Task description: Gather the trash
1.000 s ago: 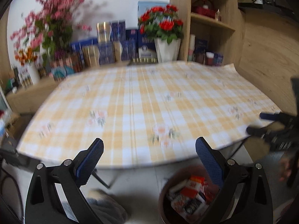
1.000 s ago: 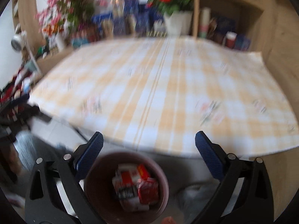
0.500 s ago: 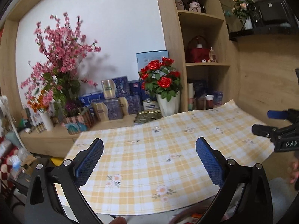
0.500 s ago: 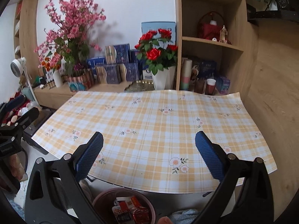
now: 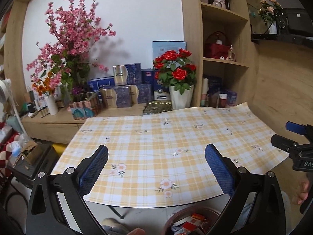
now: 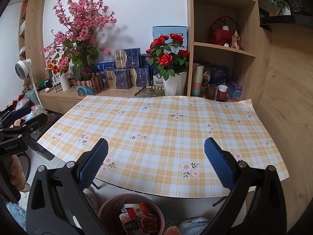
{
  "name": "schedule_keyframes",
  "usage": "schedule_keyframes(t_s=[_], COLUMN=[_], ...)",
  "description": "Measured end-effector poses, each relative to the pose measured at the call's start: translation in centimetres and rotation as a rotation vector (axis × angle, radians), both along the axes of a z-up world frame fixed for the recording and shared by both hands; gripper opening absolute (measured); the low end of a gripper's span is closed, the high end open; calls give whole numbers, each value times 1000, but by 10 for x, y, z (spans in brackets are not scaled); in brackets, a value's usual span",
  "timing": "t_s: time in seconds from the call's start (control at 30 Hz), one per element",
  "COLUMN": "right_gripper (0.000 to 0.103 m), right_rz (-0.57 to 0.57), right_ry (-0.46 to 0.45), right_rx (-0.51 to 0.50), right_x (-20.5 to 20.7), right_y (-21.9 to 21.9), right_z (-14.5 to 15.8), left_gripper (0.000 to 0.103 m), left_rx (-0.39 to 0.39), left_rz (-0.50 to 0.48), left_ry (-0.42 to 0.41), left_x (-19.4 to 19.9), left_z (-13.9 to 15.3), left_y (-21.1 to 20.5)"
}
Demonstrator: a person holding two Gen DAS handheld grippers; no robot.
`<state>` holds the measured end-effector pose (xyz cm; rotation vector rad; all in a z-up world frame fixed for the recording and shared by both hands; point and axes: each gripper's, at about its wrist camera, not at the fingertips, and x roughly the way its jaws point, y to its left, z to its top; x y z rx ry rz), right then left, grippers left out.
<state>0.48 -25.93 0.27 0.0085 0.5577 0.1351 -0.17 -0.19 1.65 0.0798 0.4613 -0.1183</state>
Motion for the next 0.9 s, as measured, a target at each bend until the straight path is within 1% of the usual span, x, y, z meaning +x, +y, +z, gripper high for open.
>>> schedule_keyframes(t_s=[0.9], right_gripper=[97], right_rz=[-20], right_ry=[3], right_rx=[13], right_x=[-6], right_y=[-2], right_z=[-2], left_gripper=[97], left_rx=[17], left_rz=[29], left_ry=[-9], left_x=[-8], left_z=[3], left_y=[4])
